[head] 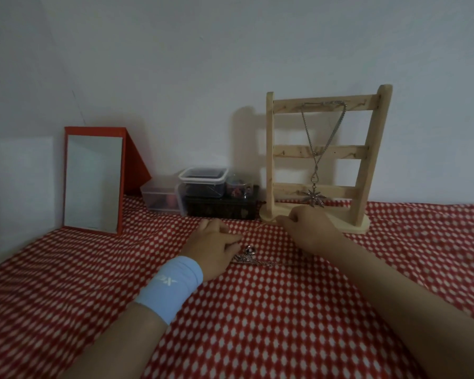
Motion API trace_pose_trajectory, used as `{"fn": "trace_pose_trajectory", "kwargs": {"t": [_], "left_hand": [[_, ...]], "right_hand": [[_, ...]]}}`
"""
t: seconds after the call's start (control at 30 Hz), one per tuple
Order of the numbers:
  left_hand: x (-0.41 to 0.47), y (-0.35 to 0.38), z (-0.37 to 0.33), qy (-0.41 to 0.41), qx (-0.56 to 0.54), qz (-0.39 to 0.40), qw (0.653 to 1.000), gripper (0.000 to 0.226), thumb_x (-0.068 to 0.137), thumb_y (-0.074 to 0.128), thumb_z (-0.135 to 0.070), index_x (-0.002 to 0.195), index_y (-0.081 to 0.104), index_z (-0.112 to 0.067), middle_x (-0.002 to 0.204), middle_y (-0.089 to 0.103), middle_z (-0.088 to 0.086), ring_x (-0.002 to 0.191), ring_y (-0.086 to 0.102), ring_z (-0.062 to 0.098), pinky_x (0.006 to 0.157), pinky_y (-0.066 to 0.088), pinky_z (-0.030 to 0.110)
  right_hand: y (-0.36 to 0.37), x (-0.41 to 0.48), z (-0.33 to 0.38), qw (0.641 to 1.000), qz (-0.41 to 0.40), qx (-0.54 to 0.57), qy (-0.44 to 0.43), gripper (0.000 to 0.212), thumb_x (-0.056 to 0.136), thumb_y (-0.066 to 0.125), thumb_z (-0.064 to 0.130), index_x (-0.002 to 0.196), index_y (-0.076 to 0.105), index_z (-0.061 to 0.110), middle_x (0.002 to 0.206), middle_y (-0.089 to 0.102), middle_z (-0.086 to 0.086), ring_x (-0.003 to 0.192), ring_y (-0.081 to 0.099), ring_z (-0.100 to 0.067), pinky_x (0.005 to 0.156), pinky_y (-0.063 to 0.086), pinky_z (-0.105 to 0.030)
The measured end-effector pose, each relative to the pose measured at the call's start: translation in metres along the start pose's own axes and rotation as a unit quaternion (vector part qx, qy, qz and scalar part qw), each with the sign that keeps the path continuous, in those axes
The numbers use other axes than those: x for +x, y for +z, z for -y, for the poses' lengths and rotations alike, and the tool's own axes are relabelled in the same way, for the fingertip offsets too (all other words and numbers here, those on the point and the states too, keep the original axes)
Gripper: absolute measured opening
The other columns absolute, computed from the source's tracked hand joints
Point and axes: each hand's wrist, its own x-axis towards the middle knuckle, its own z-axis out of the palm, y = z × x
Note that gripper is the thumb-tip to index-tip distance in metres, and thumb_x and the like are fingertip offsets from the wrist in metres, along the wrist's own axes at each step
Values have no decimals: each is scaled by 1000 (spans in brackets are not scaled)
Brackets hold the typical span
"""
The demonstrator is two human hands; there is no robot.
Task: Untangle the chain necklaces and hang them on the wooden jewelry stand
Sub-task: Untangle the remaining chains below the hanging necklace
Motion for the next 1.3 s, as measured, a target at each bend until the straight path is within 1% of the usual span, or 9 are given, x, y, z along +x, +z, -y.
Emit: {"fn": "trace_pose_trajectory", "kwargs": {"t": [0.13, 0.27, 0.4, 0.57, 0.67, 0.77, 0.93, 1.17, 1.3], "left_hand": [[6, 8, 7, -26, -19, 20, 999, 42, 103, 39, -36, 144, 43, -37, 138, 41, -7, 129, 30, 15, 113, 26, 31], [5, 8, 16, 22, -91, -61, 994, 32, 99, 49, -14, 122, 65, -30, 117, 51, -8, 115, 42, 10, 105, 34, 23], [-1, 5, 27, 51, -107, -45, 992, 28, 95, 55, -8, 110, 71, -24, 111, 59, -10, 105, 51, 7, 102, 42, 28], [-1, 2, 35, 36, -83, 1, 996, 29, 97, 54, -25, 124, 66, -29, 119, 56, -8, 115, 46, 10, 107, 36, 29], [3, -3, 33, 23, -77, 15, 997, 31, 96, 55, -26, 126, 64, -28, 123, 56, -5, 115, 50, 12, 104, 38, 26], [9, -7, 25, 29, -77, 37, 996, 44, 93, 56, -21, 136, 53, -33, 124, 56, -5, 114, 51, 13, 102, 42, 29], [16, -6, 10, 37, -23, 89, 995, 40, 97, 48, -23, 130, 57, -45, 138, 43, -5, 130, 32, 19, 115, 25, 32], [18, -12, -20, 31, -38, -30, 998, 33, 89, 53, -15, 111, 68, -34, 127, 50, -11, 121, 39, 14, 108, 29, 31], [22, -11, -59, 43, -264, 78, 960, 35, 89, 63, -26, 124, 61, -26, 116, 65, -9, 108, 59, 8, 103, 45, 31]], "right_hand": [[2, -2, 6, 996, 2, -92, -22, 22, 99, 60, 31, 115, 63, 17, 117, 67, -4, 97, 59, -17, 86, 50, -29], [3, -5, 29, 968, 26, -173, -177, 43, 93, 60, 6, 132, 60, 24, 137, 56, -1, 126, 53, -21, 108, 46, -35], [14, -4, 48, 927, 187, -172, -275, 32, 96, 65, 18, 127, 70, 25, 127, 66, 4, 113, 60, -13, 96, 46, -22], [14, 4, 49, 939, 187, -144, -250, 20, 96, 67, 27, 114, 76, 22, 110, 71, 10, 91, 58, -2, 70, 37, -4], [5, 3, 37, 966, 139, -48, -213, 12, 97, 66, 34, 99, 74, 25, 93, 65, 16, 85, 57, 1, 75, 43, -16], [-4, -5, 23, 968, 133, 171, -128, 21, 103, 55, 32, 97, 70, 18, 98, 72, -1, 93, 68, -15, 87, 56, -33], [-18, -18, 14, 810, 135, 571, -3, 33, 110, 38, 28, 108, 58, 2, 107, 72, -17, 99, 70, -32, 94, 56, -48], [-40, -28, -3, 758, 123, 639, 38, 41, 111, 31, 30, 128, 56, 2, 98, 72, -15, 91, 72, -31, 88, 58, -47], [-45, -29, -9, 738, 118, 662, 47, 40, 111, 33, 29, 123, 57, -1, 94, 71, -15, 86, 70, -29, 83, 59, -46]]}}
